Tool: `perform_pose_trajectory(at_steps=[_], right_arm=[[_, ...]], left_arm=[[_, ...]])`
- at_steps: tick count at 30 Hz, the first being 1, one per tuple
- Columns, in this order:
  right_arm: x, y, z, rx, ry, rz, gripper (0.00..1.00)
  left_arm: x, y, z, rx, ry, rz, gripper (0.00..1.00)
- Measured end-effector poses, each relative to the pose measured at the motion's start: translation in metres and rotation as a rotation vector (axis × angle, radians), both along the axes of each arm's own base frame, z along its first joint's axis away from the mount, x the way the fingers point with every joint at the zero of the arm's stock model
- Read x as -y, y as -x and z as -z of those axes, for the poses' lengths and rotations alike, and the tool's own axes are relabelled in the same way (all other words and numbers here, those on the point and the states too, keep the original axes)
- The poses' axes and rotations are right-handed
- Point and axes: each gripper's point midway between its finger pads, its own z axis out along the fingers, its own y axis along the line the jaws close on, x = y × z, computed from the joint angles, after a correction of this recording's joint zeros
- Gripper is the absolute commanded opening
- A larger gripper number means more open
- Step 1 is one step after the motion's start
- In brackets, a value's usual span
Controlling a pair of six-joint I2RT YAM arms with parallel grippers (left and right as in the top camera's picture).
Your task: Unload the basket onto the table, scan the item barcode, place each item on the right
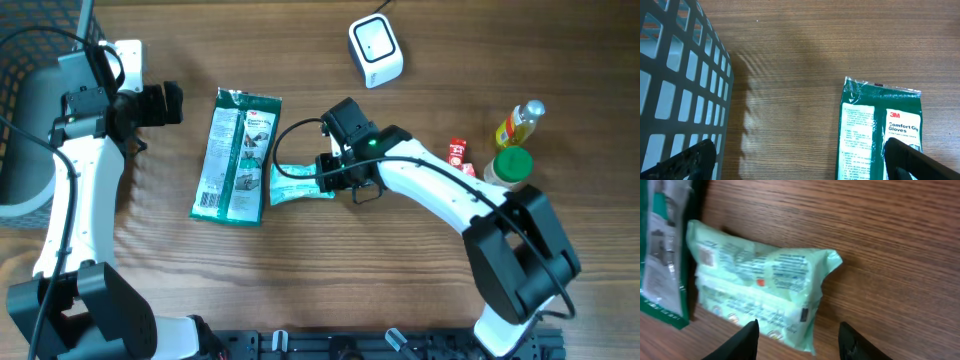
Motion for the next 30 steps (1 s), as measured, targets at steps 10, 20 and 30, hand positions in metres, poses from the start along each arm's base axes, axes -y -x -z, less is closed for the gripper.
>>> perform_pose_trajectory(at_steps=[10,20,30], right_arm=[[0.001,-0.01,0.013,-0.066,-0.089,0.023,0.52],[-0.016,-0.005,0.028,-0.088,-0.199,-0.018,0.13],[-0.013,-0.005,-0.006,0.049,-0.201,-0.162,0.04]], left_arm=[[0.0,0.0,0.0,0.0,0.0,0.0,1.0],[0.0,0.0,0.0,0.0,0.0,0.0,1.0],[0.0,0.0,0.0,0.0,0.0,0.0,1.0]])
